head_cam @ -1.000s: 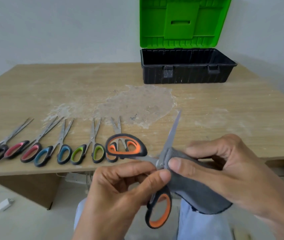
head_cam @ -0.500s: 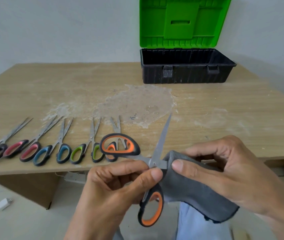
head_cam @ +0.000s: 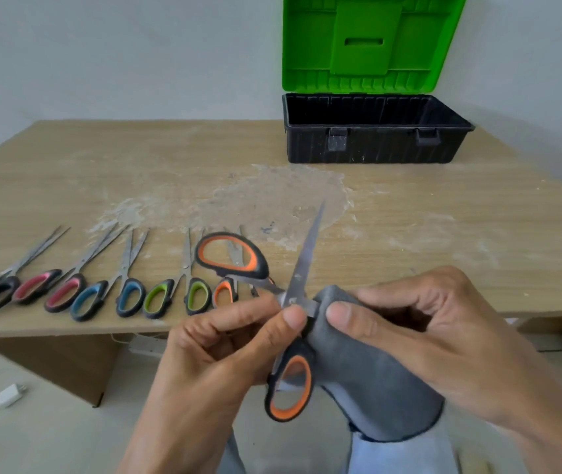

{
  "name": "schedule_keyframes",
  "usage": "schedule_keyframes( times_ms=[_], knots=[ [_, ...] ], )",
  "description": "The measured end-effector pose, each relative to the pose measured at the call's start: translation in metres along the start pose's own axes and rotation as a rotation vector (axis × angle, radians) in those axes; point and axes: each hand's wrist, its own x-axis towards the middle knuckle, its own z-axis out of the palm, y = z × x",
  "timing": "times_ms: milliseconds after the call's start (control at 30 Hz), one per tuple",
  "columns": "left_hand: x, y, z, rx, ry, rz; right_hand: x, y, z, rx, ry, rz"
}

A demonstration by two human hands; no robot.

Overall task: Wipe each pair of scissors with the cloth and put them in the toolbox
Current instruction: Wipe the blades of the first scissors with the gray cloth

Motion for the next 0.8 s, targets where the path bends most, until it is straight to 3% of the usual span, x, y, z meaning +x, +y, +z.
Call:
schedule_keyframes(
  times_ms=[200, 333, 533, 800],
  knots=[
    [0.0, 0.004, -0.008, 0.0, 0.138, 0.013, -0.002, 0.005, -0.004, -0.009, 0.075, -0.04],
    [-0.002, 0.002, 0.006, -0.013, 0.088, 0.002, -0.006, 0.003, 0.001, 0.0, 0.192, -0.115],
    [-0.002, 0.006, 0.014, -0.075, 0.164, 0.02, -0.007, -0.003, 0.006, -0.086, 0.102, -0.153],
    [-0.002, 0.003, 0.017, -0.056, 0.107, 0.011, -0.009, -0.001, -0.006, -0.014, 0.074, -0.113]
  ],
)
